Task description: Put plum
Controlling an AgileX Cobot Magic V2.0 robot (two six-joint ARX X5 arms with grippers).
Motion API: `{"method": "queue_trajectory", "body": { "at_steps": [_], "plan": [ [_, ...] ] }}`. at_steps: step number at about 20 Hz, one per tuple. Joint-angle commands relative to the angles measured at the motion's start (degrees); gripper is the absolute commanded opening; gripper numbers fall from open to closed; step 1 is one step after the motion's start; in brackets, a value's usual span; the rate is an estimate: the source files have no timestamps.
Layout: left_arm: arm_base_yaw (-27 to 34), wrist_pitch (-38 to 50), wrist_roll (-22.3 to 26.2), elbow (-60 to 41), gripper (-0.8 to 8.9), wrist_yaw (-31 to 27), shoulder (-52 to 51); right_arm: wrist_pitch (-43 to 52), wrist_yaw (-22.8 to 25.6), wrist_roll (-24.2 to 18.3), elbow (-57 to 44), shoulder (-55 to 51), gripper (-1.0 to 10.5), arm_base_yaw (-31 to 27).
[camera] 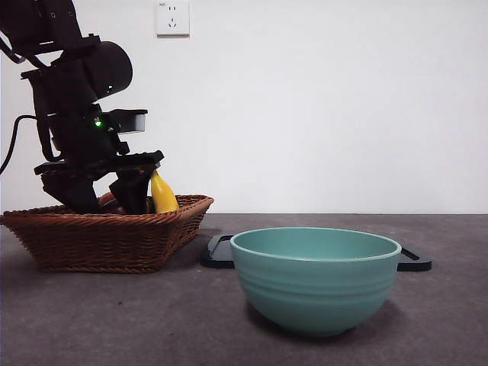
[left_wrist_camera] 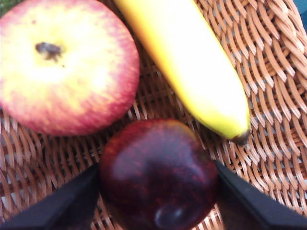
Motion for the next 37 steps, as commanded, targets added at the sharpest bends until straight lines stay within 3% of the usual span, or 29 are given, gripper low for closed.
{"method": "queue_trajectory", "body": {
  "at_steps": [1, 6, 10, 16, 18, 22, 27, 32, 37],
  "plan": [
    [-0.3, -0.3, 0.7, 1.2, 2.15, -0.1, 1.5, 0.5, 0.0, 0.6, 1.1, 0.3, 3.8, 0.3],
    [-0.3, -3.4, 0.7, 1.4, 2.16, 0.0, -2.5, 0.6, 0.0, 0.6, 1.1, 0.3, 3.8, 0.3],
    [-1.8, -6.0, 0.7, 1.4, 2.16, 1.4, -11.6, 0.5, 0.0, 0.6, 1.1, 0.3, 3.8, 0.3],
    [-10.1, -8.3, -0.6, 1.4, 2.16, 14.5, -24.3, 0.5, 0.0, 0.6, 1.1, 0.3, 3.8, 0.3],
    [-14.8, -9.0, -0.6, 1.4, 2.16, 16.5, -25.3, 0.5, 0.1, 0.6, 1.1, 0.3, 3.8, 0.3],
    [-23.2, -9.8, 0.4, 1.4, 2.16, 16.4, -22.6, 0.5, 0.2, 0.6, 1.1, 0.3, 3.8, 0.3],
    [-29.2, -8.9, 2.8, 1.4, 2.16, 16.2, -14.5, 0.5, 0.2, 0.6, 1.1, 0.3, 3.8, 0.3],
    [-31.9, -4.7, 3.7, 1.4, 2.16, 15.8, -6.3, 0.5, 0.2, 0.6, 1.1, 0.3, 3.8, 0.3],
    [-33.3, -3.5, 6.3, 1.4, 2.16, 11.5, -0.7, 0.6, 0.2, 0.5, 1.1, 0.3, 3.8, 0.3]
  ]
}}
